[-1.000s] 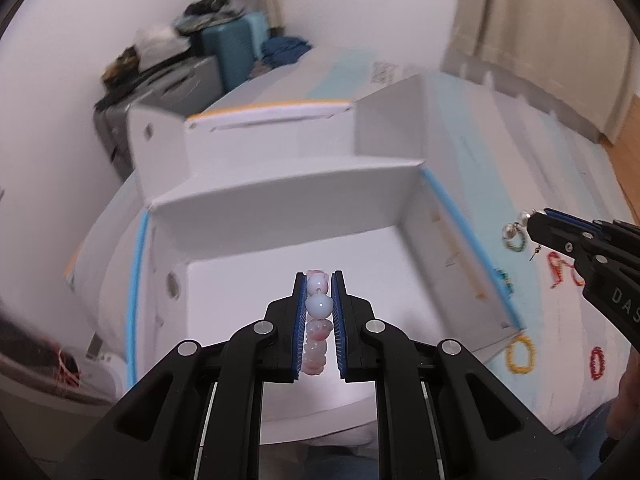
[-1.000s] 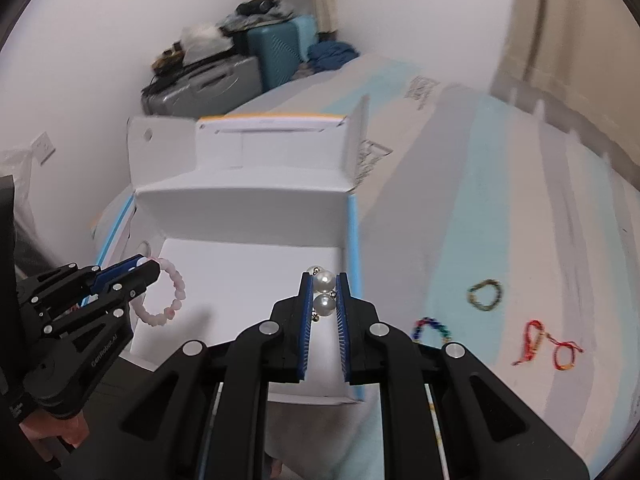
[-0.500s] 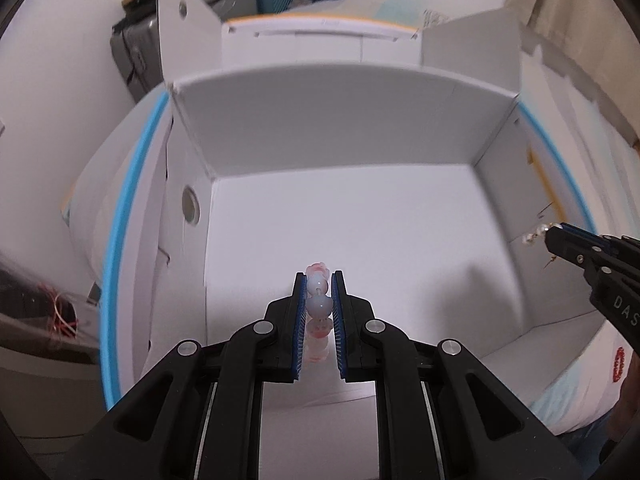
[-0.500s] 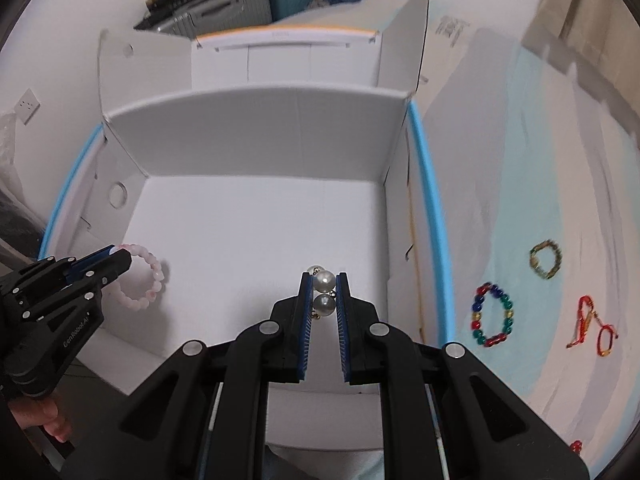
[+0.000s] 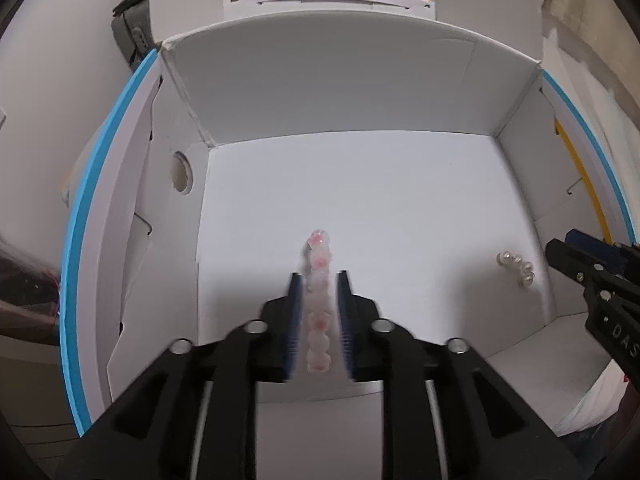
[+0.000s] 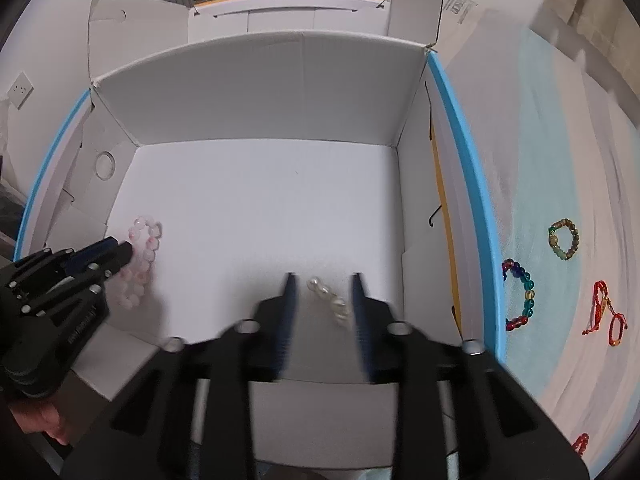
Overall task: Organize jewelry
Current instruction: 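Open the left tool over the box while the right tool releases the pearls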
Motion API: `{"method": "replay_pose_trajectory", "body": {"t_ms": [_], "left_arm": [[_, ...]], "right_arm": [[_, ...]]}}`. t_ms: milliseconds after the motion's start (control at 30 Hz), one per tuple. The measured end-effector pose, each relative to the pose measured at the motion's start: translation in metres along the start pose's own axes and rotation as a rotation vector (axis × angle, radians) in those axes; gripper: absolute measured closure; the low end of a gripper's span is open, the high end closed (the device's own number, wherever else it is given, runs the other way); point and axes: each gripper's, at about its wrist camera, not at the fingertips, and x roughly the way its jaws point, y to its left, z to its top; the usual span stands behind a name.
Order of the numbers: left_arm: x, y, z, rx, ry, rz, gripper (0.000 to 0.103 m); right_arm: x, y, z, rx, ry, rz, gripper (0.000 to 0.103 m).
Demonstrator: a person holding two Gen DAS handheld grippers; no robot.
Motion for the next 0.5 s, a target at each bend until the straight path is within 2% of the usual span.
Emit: {"method": "replay_pose_trajectory", "body": {"t_ms": [67,133,167,200,333,433,500], "left_arm": [[-0.005,-0.004,0.0,-0.002,-0.02,0.012,0.056],[-0.011,-0.006,0.0,0.0,-0.043,0.014,0.045],[-0.015,-0.009,0.0,0.006,-0.055,0.027,0.038],[-0.018,-0.011,0.0,0.009,-0.067,0.033,0.035],[-0.031,-0.016,-0.001,0.012,-0.101,0.019,0.024],[-0.043,-0.02,-0.003,0.015,-0.128,0.01,0.015],[-0.048,-0.022,-0.002,0.011,-0.148,0.002,0.012]], "right_arm": [[-0.007,-0.001,-0.002,0.004,-0.018,0.013,0.064],[-0.013,-0.001,-0.003,-0.001,-0.033,0.014,0.049],[-0.019,-0.001,-0.004,0.005,-0.057,-0.012,0.033],[-0.024,-0.003,-0.004,0.013,-0.074,-0.018,0.029],[-0.038,-0.011,-0.002,0.031,-0.097,-0.012,0.025],[-0.052,-0.019,-0.003,0.047,-0.137,-0.012,0.017],[-0.061,-0.022,-0.006,0.054,-0.153,-0.019,0.014]]}}
